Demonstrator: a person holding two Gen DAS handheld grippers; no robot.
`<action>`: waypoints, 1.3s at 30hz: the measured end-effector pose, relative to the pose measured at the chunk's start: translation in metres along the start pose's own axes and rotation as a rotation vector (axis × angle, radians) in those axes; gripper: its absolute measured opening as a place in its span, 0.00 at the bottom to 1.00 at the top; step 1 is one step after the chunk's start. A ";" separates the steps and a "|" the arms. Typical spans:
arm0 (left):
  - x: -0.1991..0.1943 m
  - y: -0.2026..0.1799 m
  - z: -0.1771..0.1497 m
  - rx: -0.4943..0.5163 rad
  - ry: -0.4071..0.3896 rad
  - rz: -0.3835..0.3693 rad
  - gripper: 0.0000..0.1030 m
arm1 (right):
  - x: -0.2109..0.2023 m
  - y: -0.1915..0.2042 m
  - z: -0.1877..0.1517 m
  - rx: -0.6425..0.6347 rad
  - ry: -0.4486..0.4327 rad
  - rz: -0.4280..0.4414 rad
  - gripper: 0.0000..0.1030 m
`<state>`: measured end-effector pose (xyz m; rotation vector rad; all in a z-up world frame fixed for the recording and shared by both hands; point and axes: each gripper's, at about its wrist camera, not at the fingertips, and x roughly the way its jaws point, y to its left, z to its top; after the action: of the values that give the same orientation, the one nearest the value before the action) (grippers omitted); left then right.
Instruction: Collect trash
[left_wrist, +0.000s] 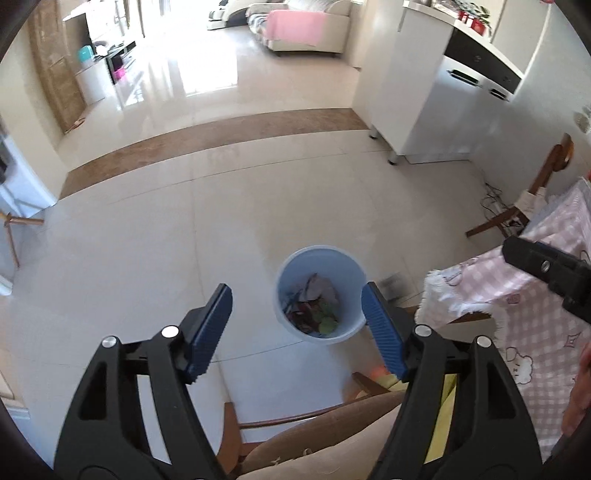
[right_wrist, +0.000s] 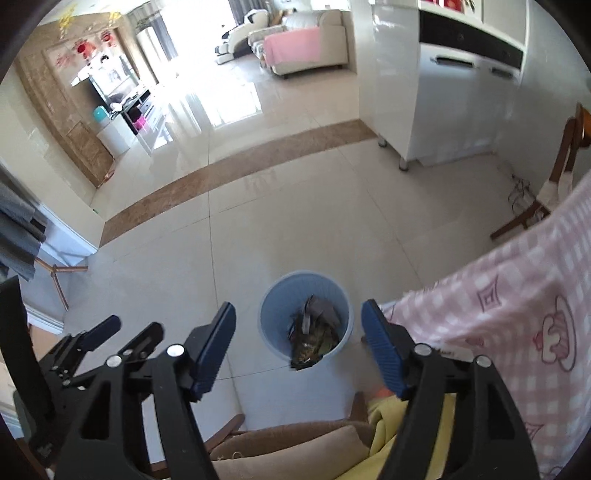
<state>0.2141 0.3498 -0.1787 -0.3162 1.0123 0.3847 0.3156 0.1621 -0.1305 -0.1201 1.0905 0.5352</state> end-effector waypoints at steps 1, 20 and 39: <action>-0.002 0.003 0.000 -0.006 -0.003 0.005 0.69 | 0.000 0.001 0.001 -0.005 0.001 0.003 0.67; -0.033 -0.086 -0.006 0.176 -0.065 -0.105 0.71 | -0.080 -0.063 -0.035 0.091 -0.120 -0.017 0.74; -0.093 -0.297 -0.045 0.525 -0.102 -0.385 0.82 | -0.197 -0.266 -0.129 0.478 -0.271 -0.261 0.81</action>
<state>0.2701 0.0510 -0.0970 -0.0114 0.8913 -0.2142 0.2666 -0.1835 -0.0637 0.2211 0.8932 0.0444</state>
